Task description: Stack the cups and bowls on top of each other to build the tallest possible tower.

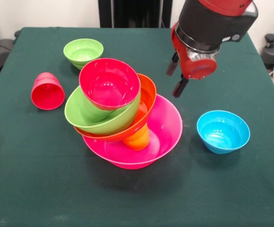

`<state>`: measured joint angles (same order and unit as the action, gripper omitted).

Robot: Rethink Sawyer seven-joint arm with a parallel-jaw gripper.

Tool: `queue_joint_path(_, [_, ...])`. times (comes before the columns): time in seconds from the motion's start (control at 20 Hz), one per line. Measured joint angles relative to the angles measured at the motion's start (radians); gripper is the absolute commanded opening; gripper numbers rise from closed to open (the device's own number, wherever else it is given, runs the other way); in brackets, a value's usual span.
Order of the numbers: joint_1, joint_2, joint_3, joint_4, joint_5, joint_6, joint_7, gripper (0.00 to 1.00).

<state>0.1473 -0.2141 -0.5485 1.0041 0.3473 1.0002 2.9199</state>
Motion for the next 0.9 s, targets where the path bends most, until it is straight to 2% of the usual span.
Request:
queue_joint_path(0.5, [0.013,0.050,-0.017,-0.046,0.054,0.000,0.014,1.00])
queue_joint_path(0.9, [0.045,0.083,-0.038,-0.092,0.101,0.012,0.062,1.00])
